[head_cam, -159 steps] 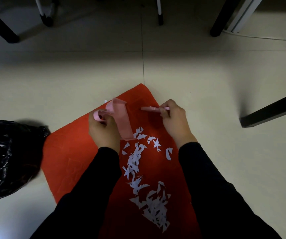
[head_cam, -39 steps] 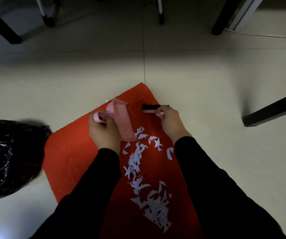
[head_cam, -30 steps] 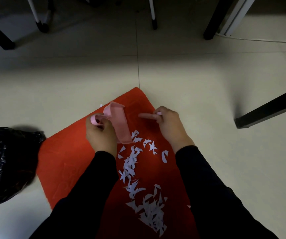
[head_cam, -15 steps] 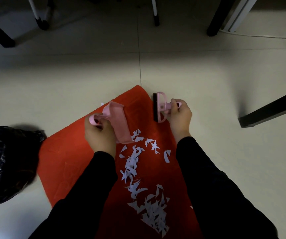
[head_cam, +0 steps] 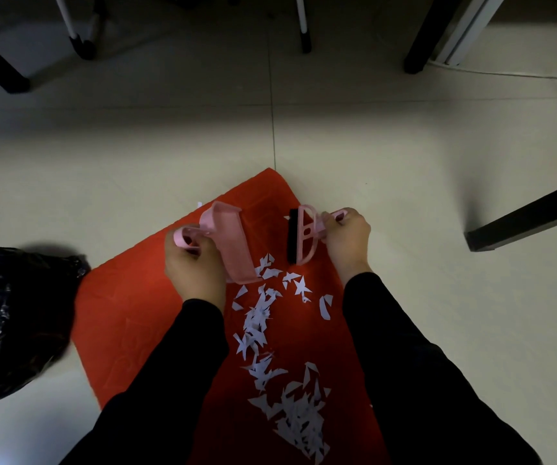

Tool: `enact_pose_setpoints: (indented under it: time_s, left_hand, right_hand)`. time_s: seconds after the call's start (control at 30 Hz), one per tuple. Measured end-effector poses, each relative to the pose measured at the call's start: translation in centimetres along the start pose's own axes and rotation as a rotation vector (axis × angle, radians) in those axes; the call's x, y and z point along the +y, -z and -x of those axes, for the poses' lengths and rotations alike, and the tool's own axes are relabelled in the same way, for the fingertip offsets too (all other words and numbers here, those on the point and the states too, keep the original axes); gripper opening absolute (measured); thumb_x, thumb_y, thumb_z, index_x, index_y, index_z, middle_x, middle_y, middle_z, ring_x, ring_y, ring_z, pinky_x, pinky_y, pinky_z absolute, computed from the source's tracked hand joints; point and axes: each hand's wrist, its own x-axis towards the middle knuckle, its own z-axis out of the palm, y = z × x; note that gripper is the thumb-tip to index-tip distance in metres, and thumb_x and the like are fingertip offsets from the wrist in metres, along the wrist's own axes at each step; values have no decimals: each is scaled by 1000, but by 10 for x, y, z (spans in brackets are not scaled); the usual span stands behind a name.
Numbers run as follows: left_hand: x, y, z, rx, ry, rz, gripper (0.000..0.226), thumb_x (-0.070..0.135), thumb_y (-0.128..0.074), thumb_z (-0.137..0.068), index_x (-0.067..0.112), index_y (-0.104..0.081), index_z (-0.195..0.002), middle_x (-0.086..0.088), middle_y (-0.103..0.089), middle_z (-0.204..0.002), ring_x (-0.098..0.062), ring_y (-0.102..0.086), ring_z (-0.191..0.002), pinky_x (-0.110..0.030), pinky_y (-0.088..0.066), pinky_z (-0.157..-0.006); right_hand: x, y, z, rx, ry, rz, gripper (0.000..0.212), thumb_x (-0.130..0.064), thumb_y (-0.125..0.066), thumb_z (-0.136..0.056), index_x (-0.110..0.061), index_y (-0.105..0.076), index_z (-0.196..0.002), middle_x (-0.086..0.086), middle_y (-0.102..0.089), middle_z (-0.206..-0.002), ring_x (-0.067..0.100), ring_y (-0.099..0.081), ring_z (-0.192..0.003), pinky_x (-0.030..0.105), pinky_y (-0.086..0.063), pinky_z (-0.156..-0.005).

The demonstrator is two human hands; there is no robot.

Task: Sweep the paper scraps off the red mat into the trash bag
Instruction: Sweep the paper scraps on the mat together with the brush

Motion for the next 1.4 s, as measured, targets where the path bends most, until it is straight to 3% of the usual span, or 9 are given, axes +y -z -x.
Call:
enact_pose_setpoints:
  time_s: [0.23, 0.37, 0.57, 0.67, 0.77, 1.0, 1.17, 1.27, 1.4]
  left_hand:
    - [-4, 0, -4, 8, -14, 19, 11, 7, -44, -95, 15, -50, -90, 11, -49, -70, 14, -49, -50, -1, -38, -48]
    - [-6, 0, -6, 16, -1, 19, 14, 7, -45, -94, 17, -51, -87, 11, -50, -70, 13, -49, -50, -2, -38, -48]
    - [-1, 1, -6, 16, 0, 20, 32, 8, -45, -94, 32, -46, -74, 11, -50, -70, 2, -50, -56, -4, -39, -51]
    - [1, 1, -5, 20, 7, 34, 23, 9, -44, -95, 25, -49, -79, 10, -49, -69, 4, -49, -54, -2, -37, -48]
    - [0, 1, -5, 13, 10, 34, 11, 6, -44, -94, 13, -50, -89, 11, -48, -70, 14, -48, -49, 0, -37, -48]
    - [-4, 4, -5, 9, 11, 17, 9, 6, -44, -94, 12, -51, -91, 11, -50, -71, 4, -49, -58, -1, -38, -49]
    - [-3, 8, -7, 14, 15, 10, 11, 5, -44, -94, 12, -51, -91, 11, -49, -71, 14, -49, -51, -1, -38, -48]
    - [1, 10, -7, 18, 5, 15, 10, 6, -44, -94, 13, -51, -91, 10, -49, -70, 2, -50, -57, -1, -38, -48]
    - [2, 12, -8, 18, 11, 14, 10, 5, -45, -93, 13, -51, -91, 10, -49, -71, 0, -48, -59, -1, -38, -48]
  right_hand:
    - [1, 6, -5, 89, -87, -127, 29, -11, -57, -87, -17, -45, -61, 24, -64, -75, 43, -66, -75, 53, -56, -70]
    - [1, -6, -1, -6, -89, -113, 28, -9, -54, -90, -16, -48, -63, 23, -67, -75, 35, -65, -68, 45, -57, -71]
    - [5, -4, 4, -109, -56, -110, 25, -5, -52, -90, -13, -50, -67, -3, -64, -52, 6, -60, -44, 17, -52, -52]
    - [7, 7, -3, -69, -87, -164, 25, -6, -55, -89, -13, -50, -65, -3, -63, -47, 17, -63, -52, 31, -57, -63]
    - [5, 13, -9, 15, -103, -236, 25, -6, -57, -88, -13, -51, -64, 12, -64, -61, 30, -64, -62, 42, -58, -70]
    - [10, -3, -14, 45, -196, -275, 27, -6, -54, -89, -15, -48, -63, 18, -63, -69, 33, -65, -65, 48, -57, -76]
    - [16, 2, -3, -10, -261, -212, 24, 1, -50, -84, -12, -50, -64, 7, -63, -55, 26, -61, -56, 40, -57, -71]
    - [15, 11, -3, -12, -254, -231, 18, 2, -50, -81, -8, -53, -66, 1, -62, -45, 25, -62, -54, 33, -54, -61]
    - [6, 14, -9, 62, -197, -282, 20, -2, -54, -83, -11, -52, -66, 10, -61, -59, 26, -61, -55, 32, -51, -60]
